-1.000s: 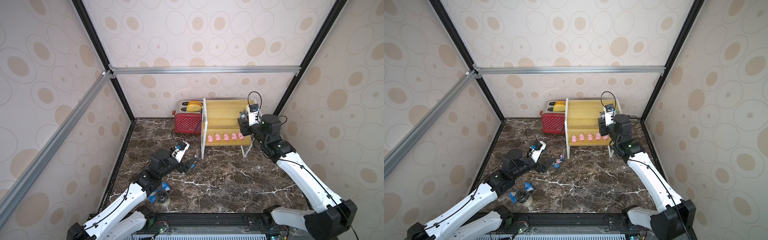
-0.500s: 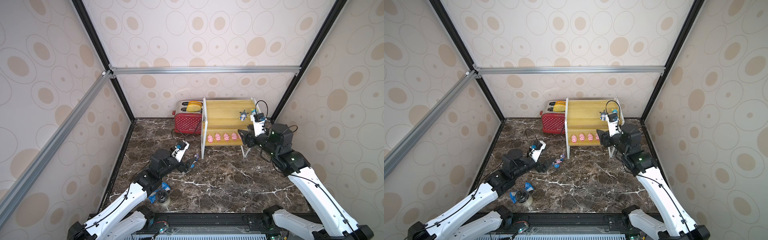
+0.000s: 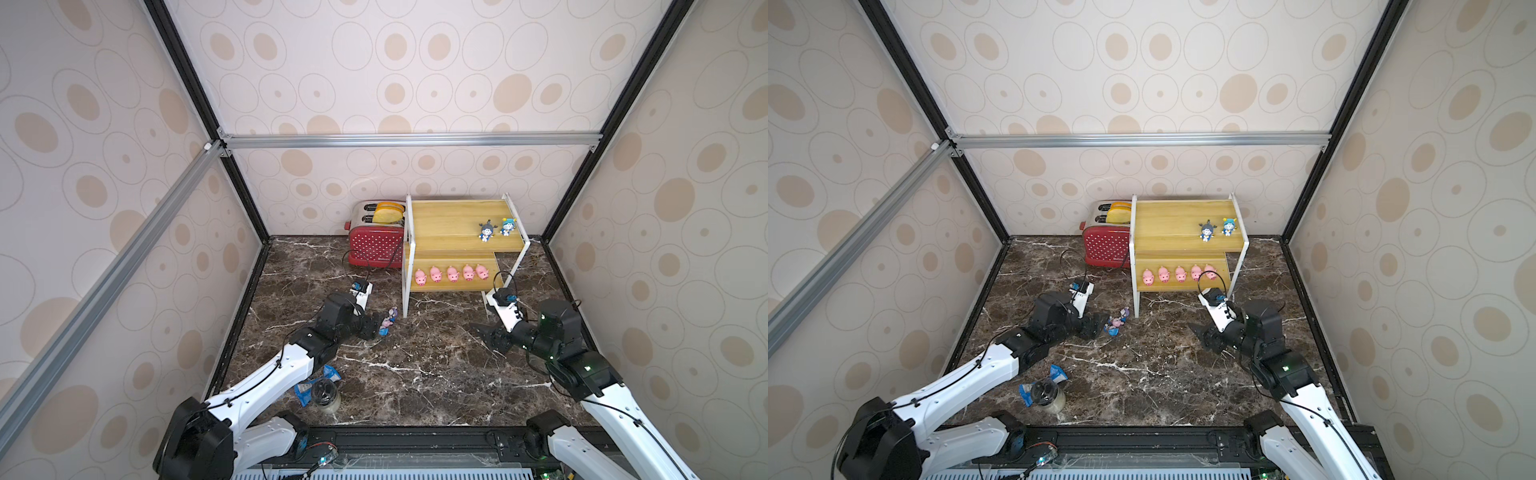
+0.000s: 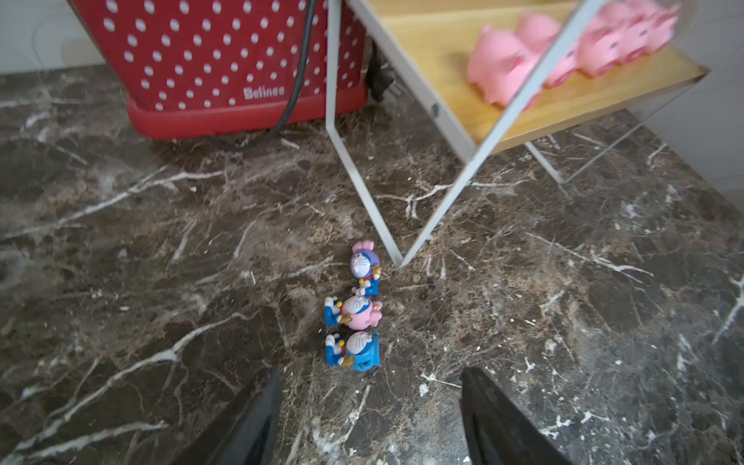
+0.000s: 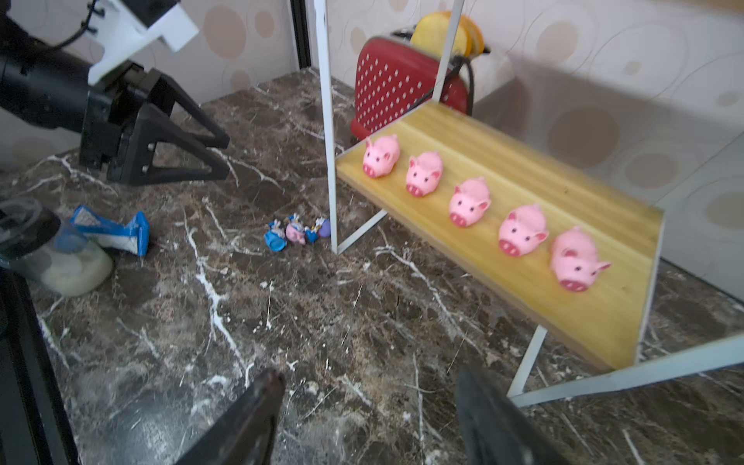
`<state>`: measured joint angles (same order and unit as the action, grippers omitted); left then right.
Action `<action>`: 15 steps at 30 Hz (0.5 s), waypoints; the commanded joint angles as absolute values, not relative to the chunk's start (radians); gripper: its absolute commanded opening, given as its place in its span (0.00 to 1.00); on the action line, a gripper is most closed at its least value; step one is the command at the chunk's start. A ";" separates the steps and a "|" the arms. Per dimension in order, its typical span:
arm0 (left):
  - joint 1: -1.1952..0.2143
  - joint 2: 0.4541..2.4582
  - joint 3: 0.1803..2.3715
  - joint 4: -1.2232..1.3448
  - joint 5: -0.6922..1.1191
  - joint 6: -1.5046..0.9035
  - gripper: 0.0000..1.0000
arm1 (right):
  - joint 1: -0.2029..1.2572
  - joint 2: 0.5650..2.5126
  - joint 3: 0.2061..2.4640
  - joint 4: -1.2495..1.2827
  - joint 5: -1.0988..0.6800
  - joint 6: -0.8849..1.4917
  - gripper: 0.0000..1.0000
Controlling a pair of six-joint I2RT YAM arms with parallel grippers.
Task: Organize plastic toys on shelves
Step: Pick up the plastic toy at the center of the board.
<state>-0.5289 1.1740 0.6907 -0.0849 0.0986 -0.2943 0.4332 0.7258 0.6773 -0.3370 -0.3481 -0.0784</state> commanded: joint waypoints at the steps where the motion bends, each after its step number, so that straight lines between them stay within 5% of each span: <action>1: -0.503 1.260 0.740 -0.147 0.126 -0.348 0.67 | 0.434 0.769 0.626 -0.186 -0.408 -0.106 0.72; 15: -0.405 1.669 0.918 -0.240 0.376 -0.358 0.48 | 0.479 0.844 0.526 -0.047 -0.414 -0.068 0.72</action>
<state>-0.4358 1.6238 0.8608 -0.2031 0.2916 -0.3393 0.4648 0.8379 0.5411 -0.0887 -0.4065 -0.0834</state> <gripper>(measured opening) 0.492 0.720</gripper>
